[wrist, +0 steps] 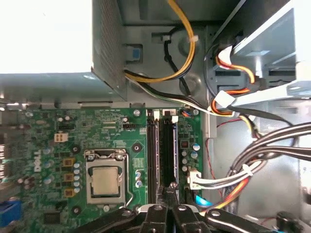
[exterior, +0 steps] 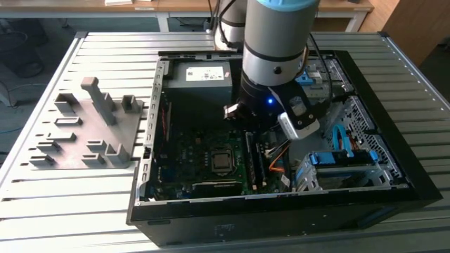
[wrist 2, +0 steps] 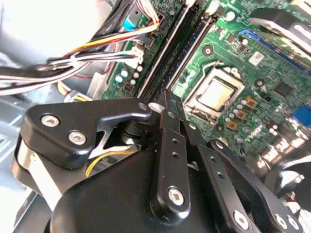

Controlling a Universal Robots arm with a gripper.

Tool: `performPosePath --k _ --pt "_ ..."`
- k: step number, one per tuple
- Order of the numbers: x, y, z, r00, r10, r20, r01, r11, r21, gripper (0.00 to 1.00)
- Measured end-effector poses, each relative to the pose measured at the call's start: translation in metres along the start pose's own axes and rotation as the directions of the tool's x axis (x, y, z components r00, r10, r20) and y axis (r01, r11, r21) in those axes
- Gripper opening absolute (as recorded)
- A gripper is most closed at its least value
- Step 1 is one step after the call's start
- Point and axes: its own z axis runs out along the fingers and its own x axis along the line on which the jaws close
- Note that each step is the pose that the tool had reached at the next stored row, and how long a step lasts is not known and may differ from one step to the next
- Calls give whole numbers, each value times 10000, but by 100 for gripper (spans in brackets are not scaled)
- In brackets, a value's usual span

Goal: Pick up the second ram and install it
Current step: 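Insert the second ram into the second slot, then press down the second ram until it locks into place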

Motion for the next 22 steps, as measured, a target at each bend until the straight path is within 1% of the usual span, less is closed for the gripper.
performPosePath --k 2,3,19,22 --pt "-3 2 -88 10000 0 0 0 10000 -1 10" --pt "-3 3 -113 10000 0 0 0 10000 0 10" --pt "-3 3 -122 10000 -1 1 1 10000 -2 10" --pt "14 7 -101 10000 0 0 0 10000 -1 10"
